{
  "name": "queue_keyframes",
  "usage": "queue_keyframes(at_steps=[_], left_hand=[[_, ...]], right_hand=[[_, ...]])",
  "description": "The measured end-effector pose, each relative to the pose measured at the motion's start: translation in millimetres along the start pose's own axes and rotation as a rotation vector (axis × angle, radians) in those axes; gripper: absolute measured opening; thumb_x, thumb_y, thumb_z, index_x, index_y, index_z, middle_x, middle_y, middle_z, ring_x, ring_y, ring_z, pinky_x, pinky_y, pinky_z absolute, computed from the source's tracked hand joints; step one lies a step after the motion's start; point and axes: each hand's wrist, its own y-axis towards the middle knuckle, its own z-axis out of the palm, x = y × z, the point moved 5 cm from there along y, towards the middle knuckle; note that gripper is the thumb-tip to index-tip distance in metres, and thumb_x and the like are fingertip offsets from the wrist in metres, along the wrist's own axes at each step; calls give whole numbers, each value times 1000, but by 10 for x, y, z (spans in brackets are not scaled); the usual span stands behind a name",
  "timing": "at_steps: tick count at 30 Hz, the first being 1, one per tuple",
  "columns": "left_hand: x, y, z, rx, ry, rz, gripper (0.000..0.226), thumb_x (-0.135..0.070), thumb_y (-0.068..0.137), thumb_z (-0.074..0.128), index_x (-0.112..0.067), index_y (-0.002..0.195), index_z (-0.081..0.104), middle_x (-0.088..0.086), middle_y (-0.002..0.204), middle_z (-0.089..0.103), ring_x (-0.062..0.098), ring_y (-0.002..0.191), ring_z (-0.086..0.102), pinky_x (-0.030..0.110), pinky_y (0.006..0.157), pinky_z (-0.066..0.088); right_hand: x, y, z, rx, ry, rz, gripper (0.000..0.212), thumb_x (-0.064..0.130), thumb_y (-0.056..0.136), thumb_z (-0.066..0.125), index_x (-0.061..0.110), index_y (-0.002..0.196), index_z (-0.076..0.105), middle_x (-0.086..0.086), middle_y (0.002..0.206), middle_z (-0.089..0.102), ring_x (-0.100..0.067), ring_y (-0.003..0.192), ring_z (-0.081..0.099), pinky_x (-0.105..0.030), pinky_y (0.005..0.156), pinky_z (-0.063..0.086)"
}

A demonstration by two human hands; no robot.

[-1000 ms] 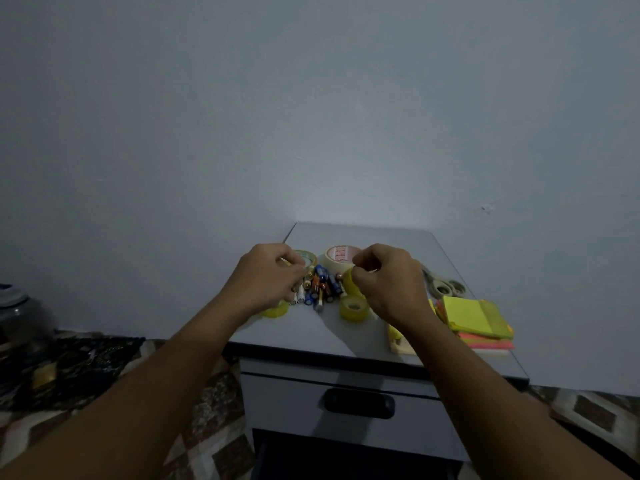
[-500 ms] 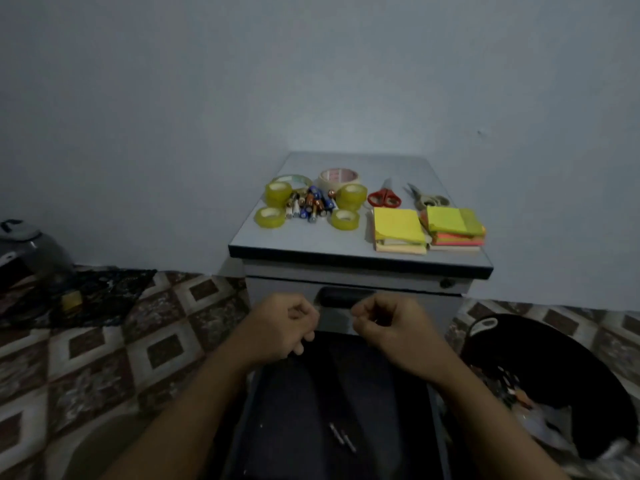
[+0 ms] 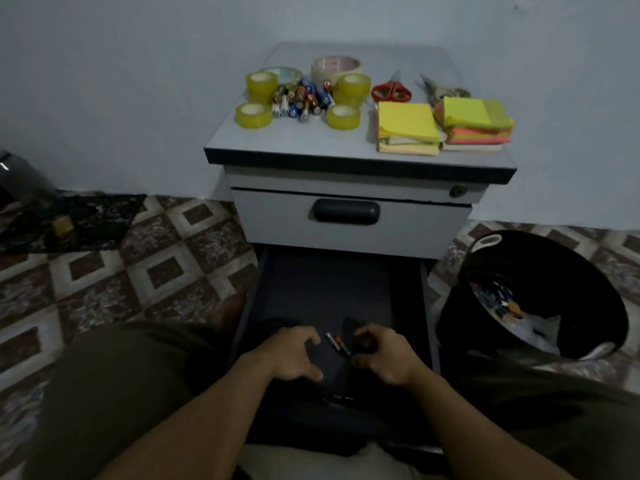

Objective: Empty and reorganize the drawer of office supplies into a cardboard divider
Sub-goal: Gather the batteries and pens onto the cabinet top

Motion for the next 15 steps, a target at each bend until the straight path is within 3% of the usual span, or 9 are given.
queue_keyframes(at_steps=[6,10,15], left_hand=[[-88,155,354,73,128,102,57,-28,66,92,-24,114,61,-2,98,62,17,89,61,22,73,46],[-87,192,383,23,254,156,50,-35,66,89,-27,107,60,0,111,66,21,101,62,29,83,49],[5,213,383,-35,195,176,44,-42,61,90,-34,89,57,-9,87,60,17,85,60,26,73,47]], right_hand=[[36,154,168,-60,-16,-42,52,34,73,83,22,119,63,-2,115,62,-17,101,61,-21,87,45],[25,237,237,-78,-10,-56,58,41,66,86,22,116,62,0,113,59,-15,97,60,-19,83,44],[9,306,256,-103,-21,-19,57,41,69,84,24,118,61,1,115,61,-17,101,61,-28,88,51]])
